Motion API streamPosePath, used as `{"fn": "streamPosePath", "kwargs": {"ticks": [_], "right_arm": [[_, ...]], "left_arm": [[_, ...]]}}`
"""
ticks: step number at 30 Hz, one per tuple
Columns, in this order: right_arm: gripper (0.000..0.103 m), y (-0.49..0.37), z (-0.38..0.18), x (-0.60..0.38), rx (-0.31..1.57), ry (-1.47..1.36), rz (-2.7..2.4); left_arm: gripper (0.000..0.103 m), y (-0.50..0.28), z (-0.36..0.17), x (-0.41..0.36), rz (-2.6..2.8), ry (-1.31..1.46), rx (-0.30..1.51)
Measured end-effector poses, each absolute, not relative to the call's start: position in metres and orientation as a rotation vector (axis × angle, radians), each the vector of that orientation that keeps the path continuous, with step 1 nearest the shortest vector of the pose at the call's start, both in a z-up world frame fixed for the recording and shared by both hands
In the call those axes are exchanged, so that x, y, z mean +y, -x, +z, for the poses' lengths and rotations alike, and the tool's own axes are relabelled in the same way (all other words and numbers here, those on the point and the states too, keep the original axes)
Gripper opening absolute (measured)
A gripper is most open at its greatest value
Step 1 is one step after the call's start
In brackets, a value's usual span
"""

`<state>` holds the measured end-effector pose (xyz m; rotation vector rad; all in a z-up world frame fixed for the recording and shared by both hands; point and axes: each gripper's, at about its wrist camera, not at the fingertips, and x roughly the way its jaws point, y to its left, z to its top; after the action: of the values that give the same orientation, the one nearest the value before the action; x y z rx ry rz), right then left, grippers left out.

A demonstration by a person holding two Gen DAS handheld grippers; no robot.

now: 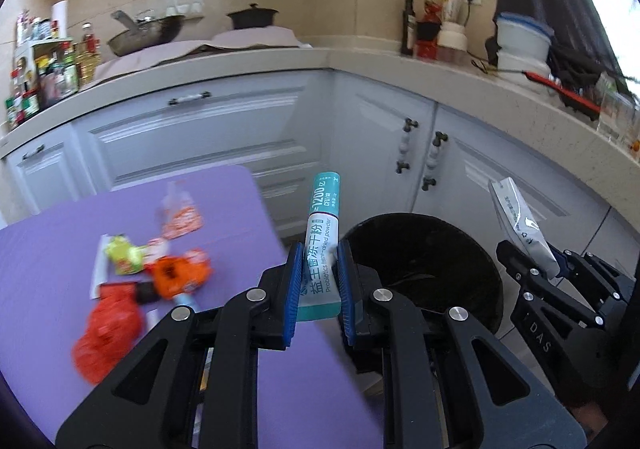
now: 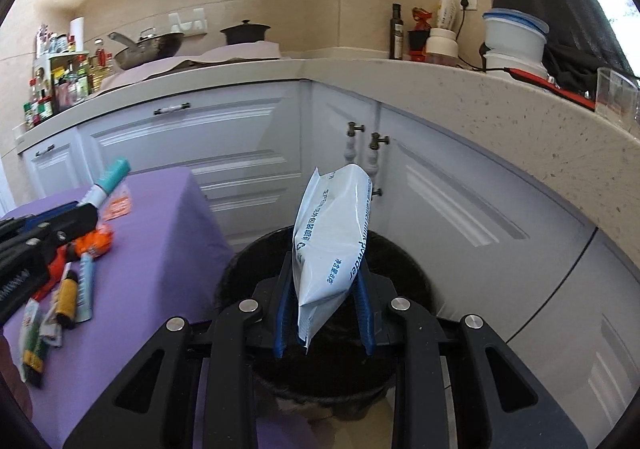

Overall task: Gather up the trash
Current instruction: 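Carry both items over the black bin and open both tools to drop them, then move both tools back to the table and grasp the green bottle with the right tool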

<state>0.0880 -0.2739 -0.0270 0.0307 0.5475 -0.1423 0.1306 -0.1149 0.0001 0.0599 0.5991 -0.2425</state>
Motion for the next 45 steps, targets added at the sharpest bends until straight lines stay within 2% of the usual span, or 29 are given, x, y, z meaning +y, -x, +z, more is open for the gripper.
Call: {"fn": "streamPosePath", "kwargs": {"ticks": [19,20,21,23,26,45], "right_arm": [[0.029,-0.143,-0.066,-0.319,0.619,-0.101,-0.139],[0.033,-0.144,-0.068,-0.320,0.622,-0.104,-0.141],[0.036,-0.146,-0.070,-0.322,0.625,-0.107,-0.144],[0.053,-0.149,-0.074,-0.324,0.629,-0.114,-0.152],[0.058,-0.149,-0.075,-0.328,0.625,-0.123,-0.162],[0.058,-0.118,-0.041,-0.319,0.593,-0.151,-0.203]], "left_arm": [[0.019,-0.210,-0.065,-0.201,-0.223,-0.109,0.771],[0.021,-0.213,-0.067,-0.203,-0.222,-0.111,0.779],[0.032,-0.215,-0.071,-0.205,-0.219,-0.116,0.788],[0.049,-0.218,-0.075,-0.205,-0.208,-0.115,0.793],[0.053,-0.220,-0.078,-0.204,-0.201,-0.110,0.795],[0.054,-0.179,-0.020,-0.163,-0.187,-0.057,0.682]]}}
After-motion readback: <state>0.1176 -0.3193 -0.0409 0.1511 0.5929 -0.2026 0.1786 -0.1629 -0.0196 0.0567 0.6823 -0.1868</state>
